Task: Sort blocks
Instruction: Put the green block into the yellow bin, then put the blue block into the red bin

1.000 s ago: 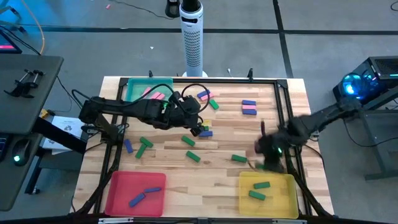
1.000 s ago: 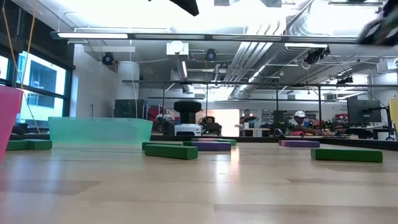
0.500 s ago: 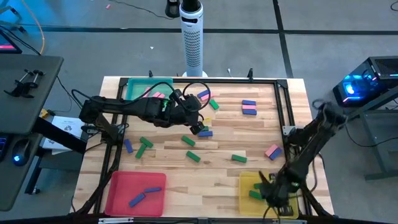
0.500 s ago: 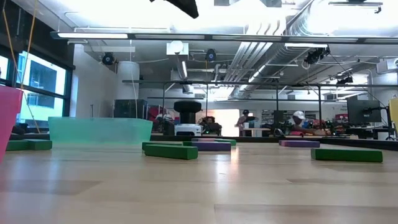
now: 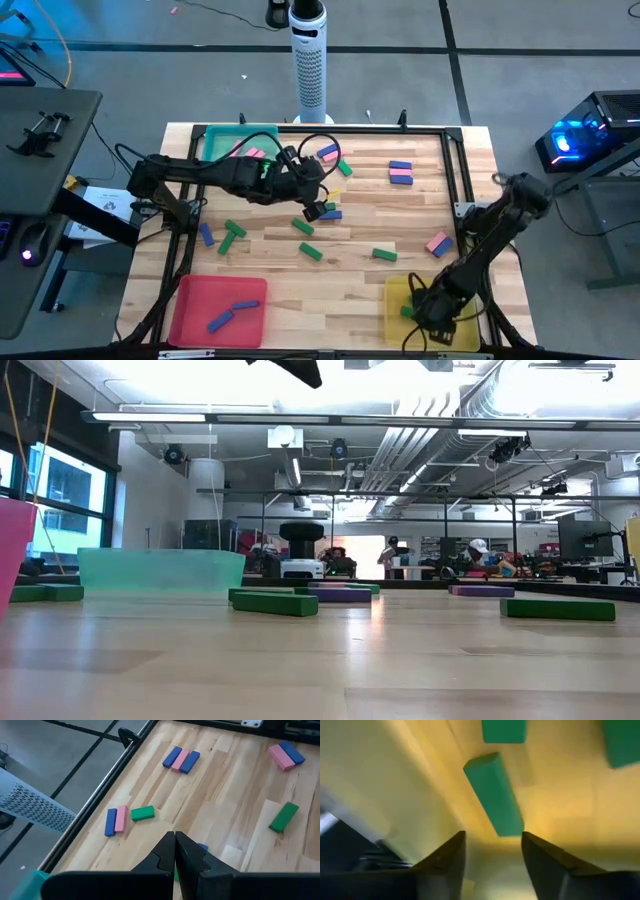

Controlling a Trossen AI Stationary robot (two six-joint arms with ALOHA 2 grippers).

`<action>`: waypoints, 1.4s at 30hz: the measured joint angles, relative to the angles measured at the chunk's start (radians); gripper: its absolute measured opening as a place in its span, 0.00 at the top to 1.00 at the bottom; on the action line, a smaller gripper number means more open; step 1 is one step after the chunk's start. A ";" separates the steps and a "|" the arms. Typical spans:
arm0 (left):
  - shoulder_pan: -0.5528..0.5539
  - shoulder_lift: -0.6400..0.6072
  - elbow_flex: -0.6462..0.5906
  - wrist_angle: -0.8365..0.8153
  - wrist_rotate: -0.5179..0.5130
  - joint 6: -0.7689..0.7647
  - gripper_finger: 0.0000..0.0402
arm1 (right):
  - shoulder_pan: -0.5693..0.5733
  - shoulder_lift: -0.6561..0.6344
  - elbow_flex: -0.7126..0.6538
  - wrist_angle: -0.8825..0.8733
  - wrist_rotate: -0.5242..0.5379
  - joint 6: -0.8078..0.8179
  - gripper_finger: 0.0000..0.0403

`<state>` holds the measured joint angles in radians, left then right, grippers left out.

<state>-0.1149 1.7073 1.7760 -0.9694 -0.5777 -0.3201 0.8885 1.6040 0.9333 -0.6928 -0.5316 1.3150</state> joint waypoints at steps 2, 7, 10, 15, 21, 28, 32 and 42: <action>-0.005 0.000 0.000 0.000 0.000 0.011 1.00 | -0.019 -0.061 0.000 -0.045 0.011 0.039 0.50; -0.022 -0.005 0.000 -0.004 0.001 0.018 1.00 | -0.079 -0.270 0.000 -0.137 0.125 0.125 0.48; -0.034 -0.005 0.000 -0.006 0.001 0.018 1.00 | -0.134 -0.399 0.000 -0.172 0.272 0.162 0.48; -0.067 -0.005 0.000 -0.007 0.002 -0.007 1.00 | -0.267 -0.548 0.001 -0.297 0.477 0.170 0.48; -0.135 -0.012 0.000 -0.041 0.004 -0.060 1.00 | -0.535 -0.540 0.001 -0.517 0.381 -0.192 0.48; -0.186 -0.012 0.000 -0.063 -0.030 -0.164 1.00 | -0.750 -0.348 0.001 -0.582 0.318 -0.764 0.48; -0.194 -0.020 0.000 -0.066 -0.032 -0.276 1.00 | -0.769 -0.227 0.000 -0.602 0.317 -0.990 0.48; -0.180 -0.023 0.000 -0.082 -0.095 -0.349 1.00 | -0.712 -0.195 -0.188 -0.545 0.318 -0.979 0.48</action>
<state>-0.2946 1.6848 1.7760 -1.0510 -0.6729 -0.6689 0.1768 1.4085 0.7457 -1.2381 -0.2140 0.3362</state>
